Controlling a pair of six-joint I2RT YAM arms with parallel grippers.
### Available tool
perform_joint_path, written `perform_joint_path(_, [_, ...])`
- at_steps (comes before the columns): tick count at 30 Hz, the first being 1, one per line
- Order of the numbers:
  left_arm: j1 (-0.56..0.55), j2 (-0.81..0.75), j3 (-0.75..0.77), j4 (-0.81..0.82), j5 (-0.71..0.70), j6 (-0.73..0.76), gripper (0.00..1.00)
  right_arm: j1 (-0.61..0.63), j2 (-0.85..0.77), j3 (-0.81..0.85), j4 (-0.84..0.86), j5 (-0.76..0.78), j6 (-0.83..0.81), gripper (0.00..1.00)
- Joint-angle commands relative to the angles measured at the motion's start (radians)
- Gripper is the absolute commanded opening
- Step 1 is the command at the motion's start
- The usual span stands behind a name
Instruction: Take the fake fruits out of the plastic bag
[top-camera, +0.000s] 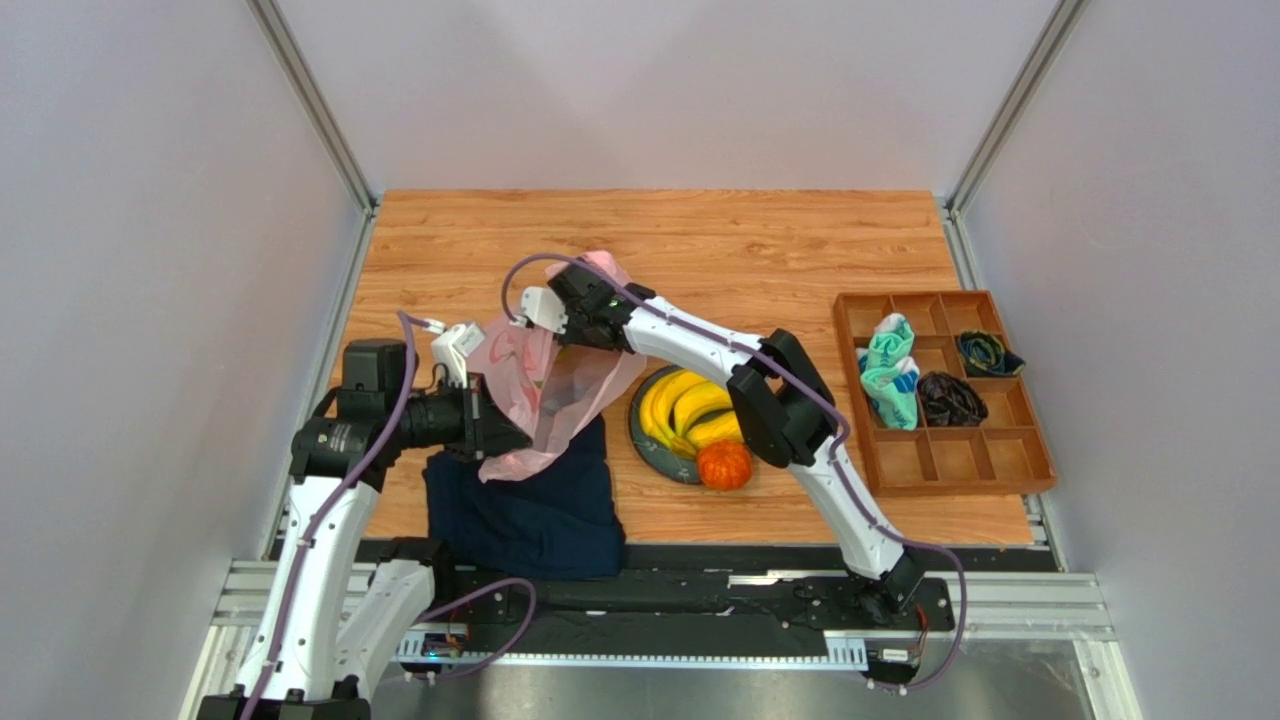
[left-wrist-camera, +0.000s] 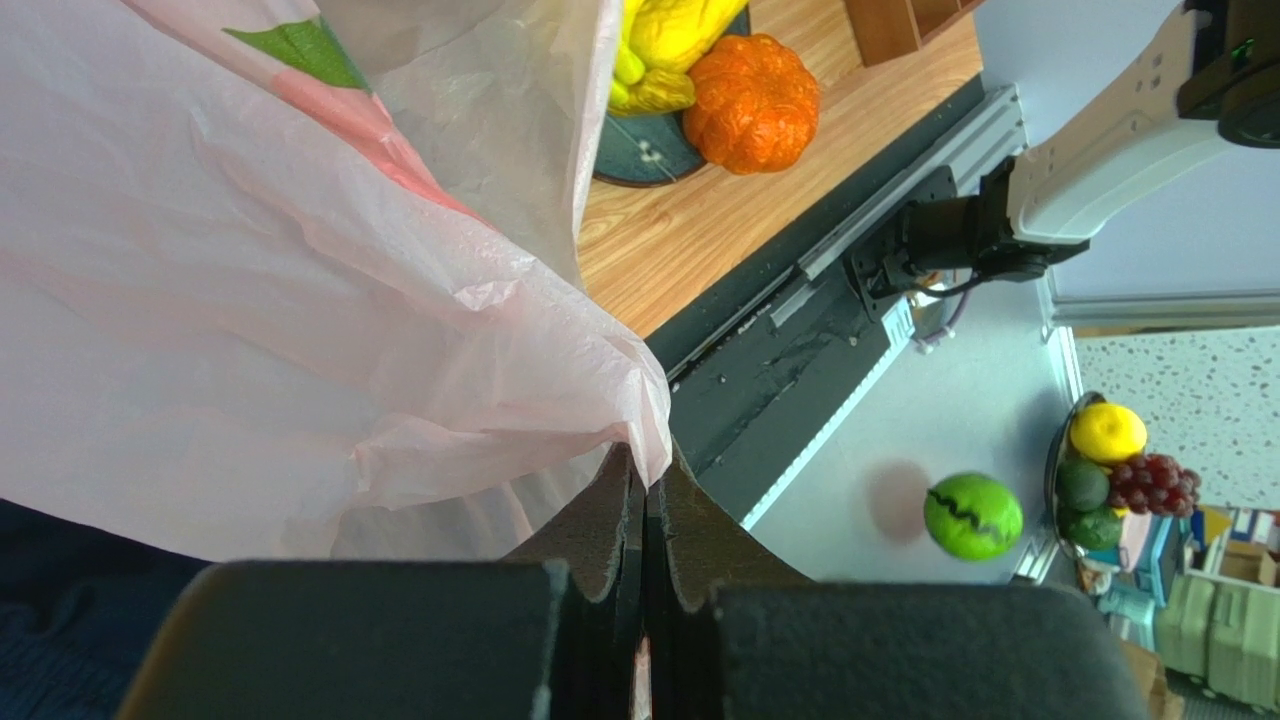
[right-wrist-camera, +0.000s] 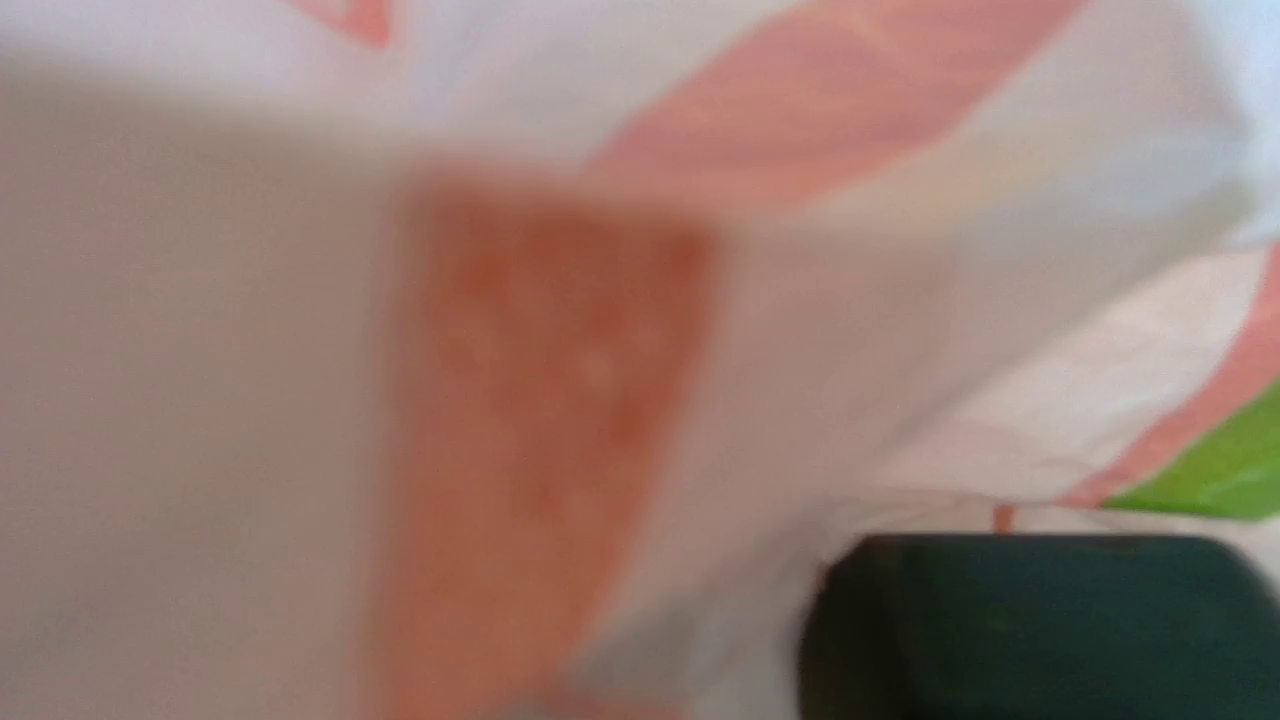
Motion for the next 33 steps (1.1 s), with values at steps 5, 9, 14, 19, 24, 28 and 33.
perform_joint_path(5, [0.005, 0.009, -0.008, 0.064, 0.027, -0.015, 0.00, -0.008, -0.238, -0.112, -0.024, -0.195, 0.134, 0.19])
perform_joint_path(9, [0.005, 0.018, -0.007, 0.096, 0.022, -0.023, 0.00, -0.026, -0.347, -0.153, -0.039, -0.429, 0.218, 0.18])
perform_joint_path(14, [0.005, 0.039, -0.007, 0.157, 0.047, -0.053, 0.00, -0.034, -0.416, -0.172, -0.042, -0.633, 0.324, 0.17])
perform_joint_path(19, [0.005, 0.052, 0.021, 0.173, 0.053, -0.056, 0.00, -0.019, -0.410, -0.202, -0.021, -0.528, 0.316, 0.27])
perform_joint_path(24, [0.005, 0.046, 0.025, 0.163, 0.065, -0.047, 0.00, -0.019, -0.310, -0.152, -0.086, -0.404, 0.179, 0.33])
perform_joint_path(28, [0.005, 0.039, 0.016, 0.163, 0.065, -0.049, 0.00, -0.022, -0.264, -0.145, -0.099, -0.321, 0.021, 0.38])
perform_joint_path(33, [0.005, 0.033, 0.013, 0.160, 0.068, -0.046, 0.00, -0.025, -0.218, -0.119, -0.111, -0.253, -0.140, 0.50])
